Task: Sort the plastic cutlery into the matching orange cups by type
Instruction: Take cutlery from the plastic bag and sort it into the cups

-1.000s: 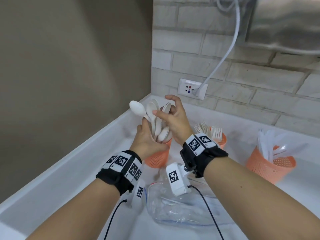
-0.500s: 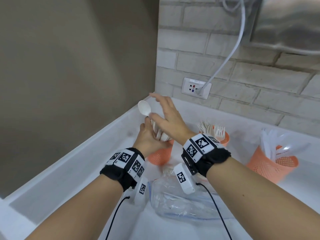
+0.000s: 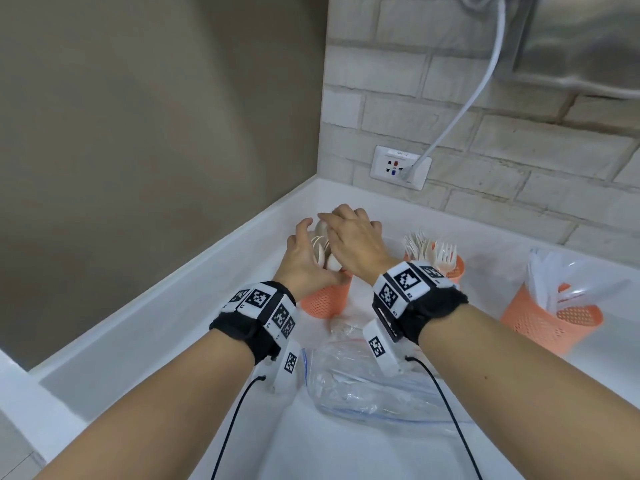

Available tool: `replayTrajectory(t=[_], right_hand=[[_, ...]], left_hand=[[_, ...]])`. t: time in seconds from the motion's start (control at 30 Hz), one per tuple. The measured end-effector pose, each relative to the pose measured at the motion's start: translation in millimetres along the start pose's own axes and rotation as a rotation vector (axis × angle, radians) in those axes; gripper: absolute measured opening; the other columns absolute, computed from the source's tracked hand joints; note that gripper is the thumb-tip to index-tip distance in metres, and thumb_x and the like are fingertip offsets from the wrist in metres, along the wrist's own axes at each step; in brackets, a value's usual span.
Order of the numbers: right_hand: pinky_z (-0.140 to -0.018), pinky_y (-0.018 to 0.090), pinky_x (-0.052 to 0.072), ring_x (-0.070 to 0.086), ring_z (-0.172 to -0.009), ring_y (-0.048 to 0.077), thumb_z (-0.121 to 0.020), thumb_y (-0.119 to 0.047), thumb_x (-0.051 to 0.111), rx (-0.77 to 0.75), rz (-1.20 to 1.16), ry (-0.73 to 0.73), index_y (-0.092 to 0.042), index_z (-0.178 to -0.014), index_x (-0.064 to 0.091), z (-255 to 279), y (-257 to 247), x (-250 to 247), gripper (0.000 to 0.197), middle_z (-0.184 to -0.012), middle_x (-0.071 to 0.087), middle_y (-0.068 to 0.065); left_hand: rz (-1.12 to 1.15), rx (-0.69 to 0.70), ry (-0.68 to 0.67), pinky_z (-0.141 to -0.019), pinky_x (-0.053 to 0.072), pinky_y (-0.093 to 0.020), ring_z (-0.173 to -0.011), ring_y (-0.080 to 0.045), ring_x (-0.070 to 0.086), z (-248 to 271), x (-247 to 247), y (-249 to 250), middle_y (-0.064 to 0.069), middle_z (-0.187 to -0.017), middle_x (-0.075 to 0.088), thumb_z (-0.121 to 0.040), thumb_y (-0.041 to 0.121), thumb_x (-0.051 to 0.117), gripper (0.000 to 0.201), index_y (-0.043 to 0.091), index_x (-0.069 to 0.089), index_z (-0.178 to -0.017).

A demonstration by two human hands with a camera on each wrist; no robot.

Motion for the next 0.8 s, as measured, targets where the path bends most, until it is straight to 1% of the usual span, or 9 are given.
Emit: replayTrajectory(t=[0.1,0.23,0.3,0.37,0.43,0.5,0.6,0.7,0.8], right_hand=[[-0.102,0.043,0.027,0.036,-0.126,0.024,-0.100,-0.026,0.028,0.001,-0.122,0.000,-0.023,-0.141,0.037,4.5,-6.1,-12.4,0.042,-0.137,0.041,0.003],[-0.099,0.040,0.037,0.047,-0.115,0.024,-0.098,-0.029,0.037,0.003,-0.202,0.091,-0.020,-0.130,0.049,19.6,-11.8,-53.9,0.035,-0.122,0.051,0.008],[-0.085,0.032,0.044,0.056,-0.095,0.022,-0.095,-0.027,0.046,-0.021,-0.180,0.000,-0.015,-0.115,0.059,37.3,-12.9,-69.6,0.027,-0.104,0.061,0.008],[-0.072,0.028,0.045,0.058,-0.076,0.018,-0.091,-0.021,0.052,-0.029,-0.160,-0.137,-0.013,-0.097,0.066,63.1,-11.4,-75.1,0.017,-0.081,0.064,0.002],[-0.069,0.031,0.052,0.062,-0.065,0.017,-0.087,-0.012,0.053,-0.005,-0.167,-0.337,-0.013,-0.083,0.067,93.1,-5.8,-64.5,0.014,-0.069,0.065,0.002],[-0.073,0.033,0.056,0.064,-0.063,0.017,-0.086,-0.006,0.053,0.023,-0.176,-0.570,-0.007,-0.085,0.069,126.0,1.8,-41.3,0.017,-0.077,0.071,0.011],[-0.074,0.025,0.052,0.065,-0.072,0.016,-0.086,-0.005,0.053,0.041,-0.084,-0.697,-0.003,-0.092,0.072,164.7,18.6,-8.0,0.020,-0.092,0.074,0.013],[-0.076,0.011,0.034,0.061,-0.100,0.021,-0.087,-0.003,0.053,0.033,0.051,-0.520,-0.006,-0.102,0.072,173.5,39.6,14.6,0.025,-0.106,0.069,0.007],[-0.085,0.018,0.033,0.048,-0.105,0.021,-0.089,-0.009,0.055,0.091,0.064,-0.392,-0.014,-0.130,0.052,172.4,54.3,18.3,0.042,-0.100,0.047,-0.002]], left_hand=[[-0.031,-0.022,-0.040,-0.098,0.032,-0.028,-0.132,-0.025,0.037,1.9,-1.6,2.6,-0.012,-0.145,0.025,-0.062,0.022,0.085,0.124,0.024,-0.004,-0.148],[-0.272,0.024,-0.120,-0.112,0.029,-0.040,-0.140,-0.028,0.021,17.1,-12.7,23.8,-0.012,-0.148,0.010,-0.059,0.033,0.086,0.136,0.023,-0.016,-0.147],[-0.326,0.186,-0.001,-0.109,0.033,-0.041,-0.136,-0.026,0.025,30.5,-25.2,48.6,-0.008,-0.141,0.020,-0.063,0.036,0.082,0.111,0.023,0.011,-0.148],[-0.271,0.377,0.060,-0.099,0.040,-0.028,-0.118,-0.023,0.043,51.3,-29.5,73.6,-0.005,-0.122,0.036,-0.070,0.030,0.077,0.059,0.020,0.051,-0.122],[-0.296,0.469,-0.182,-0.086,0.039,-0.012,-0.100,-0.022,0.053,73.7,-7.4,81.9,-0.009,-0.106,0.052,-0.073,0.025,0.071,0.025,0.010,0.066,-0.092],[-0.459,0.395,-0.535,-0.087,0.039,-0.016,-0.103,-0.022,0.056,96.6,27.9,63.0,-0.013,-0.104,0.063,-0.079,0.025,0.066,0.018,0.009,0.072,-0.084],[-0.669,0.215,-0.654,-0.094,0.037,-0.024,-0.118,-0.019,0.052,103.6,54.5,20.1,-0.005,-0.124,0.060,-0.088,0.026,0.059,0.027,0.012,0.070,-0.108],[-0.742,0.223,-0.522,-0.103,0.035,-0.030,-0.128,-0.025,0.044,95.0,63.4,7.6,-0.010,-0.140,0.048,-0.092,0.019,0.053,0.048,0.011,0.044,-0.138],[-0.622,0.289,-0.315,-0.106,0.029,-0.027,-0.134,-0.024,0.036,90.8,58.0,20.5,-0.010,-0.144,0.040,-0.085,0.000,0.055,0.066,0.009,0.029,-0.146]])
Point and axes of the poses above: each hand's wrist, its own z-axis away from the middle knuckle, its own x-axis out of the palm, y = z × x, the point moved 7 cm from there along -z, towards the middle knuckle
